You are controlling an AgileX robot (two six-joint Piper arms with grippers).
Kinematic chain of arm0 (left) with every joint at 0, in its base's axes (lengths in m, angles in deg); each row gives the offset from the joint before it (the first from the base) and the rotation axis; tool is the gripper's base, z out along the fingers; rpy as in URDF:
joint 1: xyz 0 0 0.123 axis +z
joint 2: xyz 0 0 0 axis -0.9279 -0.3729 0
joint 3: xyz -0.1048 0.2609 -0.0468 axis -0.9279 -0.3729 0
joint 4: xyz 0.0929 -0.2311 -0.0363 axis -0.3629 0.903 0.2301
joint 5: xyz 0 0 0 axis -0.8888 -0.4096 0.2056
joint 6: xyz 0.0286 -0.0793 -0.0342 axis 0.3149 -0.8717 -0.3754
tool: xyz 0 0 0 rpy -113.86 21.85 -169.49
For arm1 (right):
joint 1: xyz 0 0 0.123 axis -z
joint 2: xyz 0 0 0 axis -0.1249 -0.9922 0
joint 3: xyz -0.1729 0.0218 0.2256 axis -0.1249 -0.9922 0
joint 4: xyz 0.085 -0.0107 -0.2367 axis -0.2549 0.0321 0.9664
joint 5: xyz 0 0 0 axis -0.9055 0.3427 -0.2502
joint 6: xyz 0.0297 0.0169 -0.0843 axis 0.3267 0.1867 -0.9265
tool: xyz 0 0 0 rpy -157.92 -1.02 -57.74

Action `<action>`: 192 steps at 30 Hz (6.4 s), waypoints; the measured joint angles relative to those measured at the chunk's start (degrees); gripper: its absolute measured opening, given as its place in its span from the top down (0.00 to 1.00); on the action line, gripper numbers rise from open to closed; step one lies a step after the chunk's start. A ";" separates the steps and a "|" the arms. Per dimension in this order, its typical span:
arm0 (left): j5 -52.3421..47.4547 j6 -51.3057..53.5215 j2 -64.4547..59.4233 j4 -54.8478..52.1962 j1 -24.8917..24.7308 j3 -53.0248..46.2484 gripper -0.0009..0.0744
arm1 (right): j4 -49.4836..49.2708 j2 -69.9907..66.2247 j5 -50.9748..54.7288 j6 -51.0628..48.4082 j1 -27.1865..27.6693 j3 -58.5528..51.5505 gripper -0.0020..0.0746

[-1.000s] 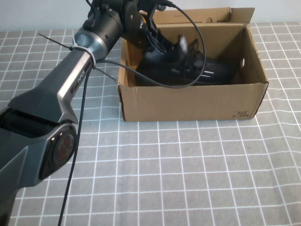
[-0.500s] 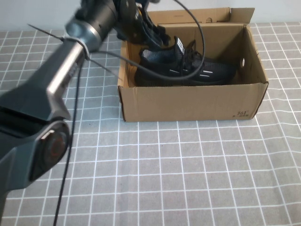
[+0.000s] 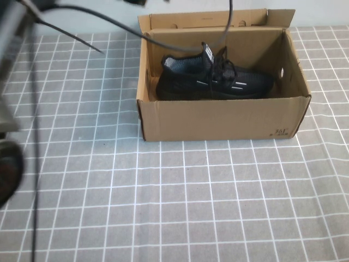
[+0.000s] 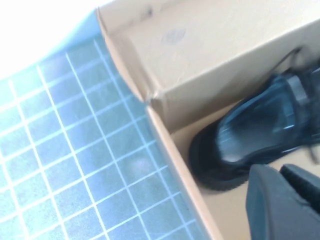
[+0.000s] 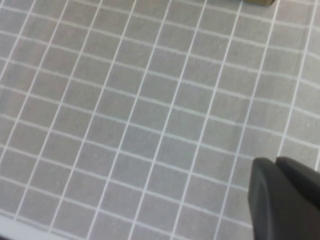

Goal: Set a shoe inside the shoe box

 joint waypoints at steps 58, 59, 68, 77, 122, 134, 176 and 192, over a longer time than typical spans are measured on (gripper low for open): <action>80.77 -10.17 92.86 -1.43 -0.46 -145.63 0.99 | -25.59 36.77 -35.89 -14.96 0.00 -30.79 0.99; 80.25 -10.19 92.86 -1.43 -0.46 -145.63 0.99 | -26.17 36.77 -35.86 -14.96 0.00 -30.79 0.99; 78.80 -10.29 92.86 -1.43 -0.46 -145.63 0.99 | -27.71 36.67 -34.79 -14.96 0.00 -31.44 0.99; 78.80 -10.29 92.86 -1.43 -0.46 -145.63 0.99 | -23.28 36.67 -34.14 -14.96 0.00 -31.64 0.99; 77.49 -10.29 92.86 -1.43 -0.46 -145.63 0.99 | -18.27 44.80 -51.92 -31.00 28.48 -59.95 0.99; 77.47 -10.29 92.86 -1.43 -0.46 -145.63 0.99 | -20.60 44.84 -50.72 -31.23 28.48 -59.95 0.99; 69.39 -7.99 121.61 8.06 20.58 -145.70 0.99 | -20.82 44.84 -50.63 -31.23 28.48 -59.95 0.99; 50.07 -7.89 121.74 4.40 20.58 -145.70 0.99 | -20.82 44.84 -50.42 -31.23 28.48 -59.95 0.99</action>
